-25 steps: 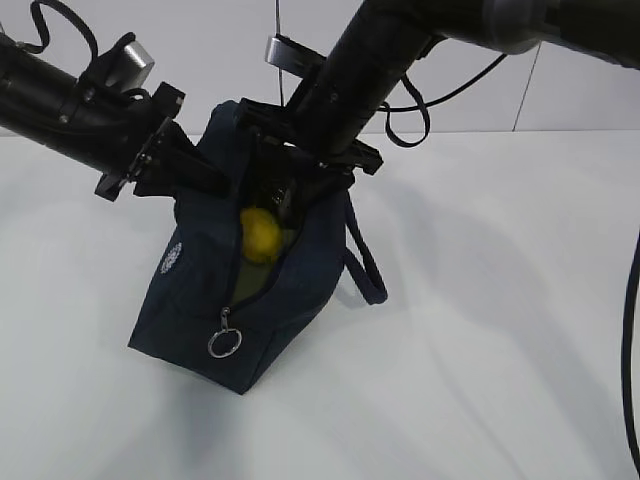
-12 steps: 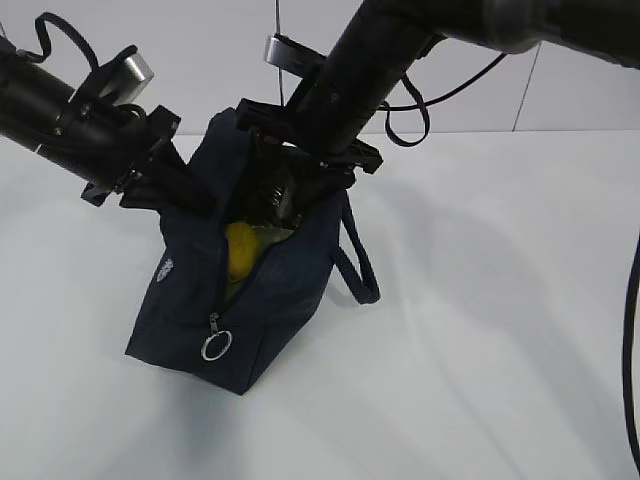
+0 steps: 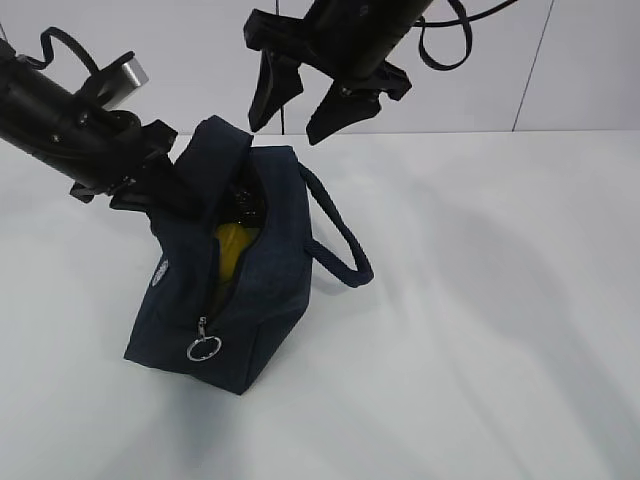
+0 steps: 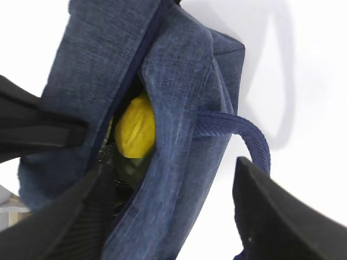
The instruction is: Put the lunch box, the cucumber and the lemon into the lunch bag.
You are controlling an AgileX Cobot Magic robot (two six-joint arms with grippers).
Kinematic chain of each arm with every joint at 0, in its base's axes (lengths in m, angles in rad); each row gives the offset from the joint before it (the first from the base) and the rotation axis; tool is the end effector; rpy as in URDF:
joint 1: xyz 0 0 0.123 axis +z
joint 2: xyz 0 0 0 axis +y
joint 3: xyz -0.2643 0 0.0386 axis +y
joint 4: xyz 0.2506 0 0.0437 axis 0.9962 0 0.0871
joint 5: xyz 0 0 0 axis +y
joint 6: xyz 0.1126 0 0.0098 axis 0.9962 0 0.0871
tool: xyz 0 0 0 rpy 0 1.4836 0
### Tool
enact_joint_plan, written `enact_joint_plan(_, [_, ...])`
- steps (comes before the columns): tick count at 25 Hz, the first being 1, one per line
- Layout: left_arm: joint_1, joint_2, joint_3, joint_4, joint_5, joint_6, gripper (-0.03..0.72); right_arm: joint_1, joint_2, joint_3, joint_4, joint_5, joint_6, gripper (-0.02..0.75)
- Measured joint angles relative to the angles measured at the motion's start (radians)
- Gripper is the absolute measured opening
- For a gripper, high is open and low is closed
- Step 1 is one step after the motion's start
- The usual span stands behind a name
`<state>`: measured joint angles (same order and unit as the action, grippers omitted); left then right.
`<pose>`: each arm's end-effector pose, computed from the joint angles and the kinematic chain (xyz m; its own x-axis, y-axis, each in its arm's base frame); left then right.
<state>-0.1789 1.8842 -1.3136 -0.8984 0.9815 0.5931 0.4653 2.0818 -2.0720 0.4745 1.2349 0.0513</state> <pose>0.3619 -0.1402 0.1829 -0.9341 0.1563 -0.3209 0.3318 0.7118 -0.6190 0.3878 0.2493 0.2841 -0.9094 -0.2373 -0.3415 -0.3846 0.7923 0.4737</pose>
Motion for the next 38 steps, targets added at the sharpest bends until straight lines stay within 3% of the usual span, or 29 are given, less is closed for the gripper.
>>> enact_joint_plan(6, [0.000,0.000,0.000,0.000,-0.001,0.000,0.001,0.000,0.001,0.000,-0.118,0.005,0.030,0.514])
enact_joint_plan(31, [0.000,0.000,0.000,0.000,-0.002,0.000,0.001,0.000,0.116,0.000,-0.110,0.005,0.034,0.498])
enact_joint_plan(34, [0.000,0.000,0.000,0.000,-0.002,0.000,0.001,0.000,0.116,0.000,-0.108,0.005,0.034,0.470])
enact_joint_plan(38, [0.000,0.000,0.000,-0.016,-0.004,0.000,0.001,0.000,0.116,0.000,-0.108,0.005,0.034,0.351])
